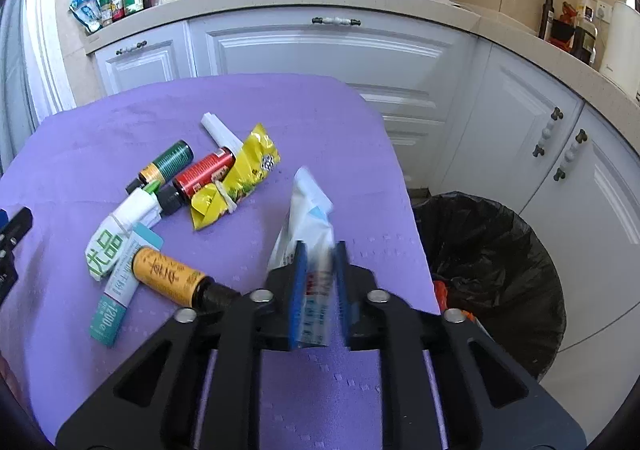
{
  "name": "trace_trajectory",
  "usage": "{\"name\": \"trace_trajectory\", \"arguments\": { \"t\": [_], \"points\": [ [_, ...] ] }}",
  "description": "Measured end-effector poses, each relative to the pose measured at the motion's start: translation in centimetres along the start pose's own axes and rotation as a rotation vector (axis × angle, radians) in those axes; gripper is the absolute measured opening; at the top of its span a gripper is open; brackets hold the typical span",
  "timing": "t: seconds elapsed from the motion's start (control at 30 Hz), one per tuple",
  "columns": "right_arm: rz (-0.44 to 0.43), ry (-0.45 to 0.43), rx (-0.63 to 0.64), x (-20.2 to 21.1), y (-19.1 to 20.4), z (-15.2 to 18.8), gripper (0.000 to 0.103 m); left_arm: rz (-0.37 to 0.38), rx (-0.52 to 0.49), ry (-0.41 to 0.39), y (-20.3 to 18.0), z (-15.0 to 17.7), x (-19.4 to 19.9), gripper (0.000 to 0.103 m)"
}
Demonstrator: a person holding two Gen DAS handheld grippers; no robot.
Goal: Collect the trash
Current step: 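Carry the white tube over the bin with the right tool while the left tool reaches for the teal tube, then grasp and lift the teal tube with the left tool toward the bin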
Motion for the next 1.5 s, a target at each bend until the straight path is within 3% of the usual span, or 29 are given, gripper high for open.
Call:
{"name": "trace_trajectory", "arguments": {
  "t": [0.17,0.37,0.6,1.1,1.5],
  "points": [
    [-0.009,0.022,0.009,-0.5,0.3,0.5,0.025,-0.011,0.005,0.012,0.3,0.2,-0.2,0.051],
    [-0.011,0.007,0.026,0.0,0.5,0.3,0.011,-0.003,0.011,0.019,0.1,0.5,-0.1,0.051],
    [0.017,-0.019,0.038,1.1,0.0,0.4,0.009,0.036,0.000,0.023,-1.6,0.7,0.6,0.051],
    [0.095,-0.073,-0.029,4.1,-6.1,1.8,0.008,0.129,-0.052,0.031,-6.8,1.7,2.8,0.051],
    [0.116,-0.068,-0.083,4.3,-9.4,3.1,0.009,0.191,-0.089,0.078,-10.4,2.9,2.3,0.051]
  ]
}}
Point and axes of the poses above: each gripper's, at about its wrist camera, not at the fingertips, and x roughly against the way its jaws point, y to its left, z to its underside, the point moved 3 cm from there along -x, roughly the way its jaws point, and after that the axes turned 10 degrees about -y, right-handed, at the moved point
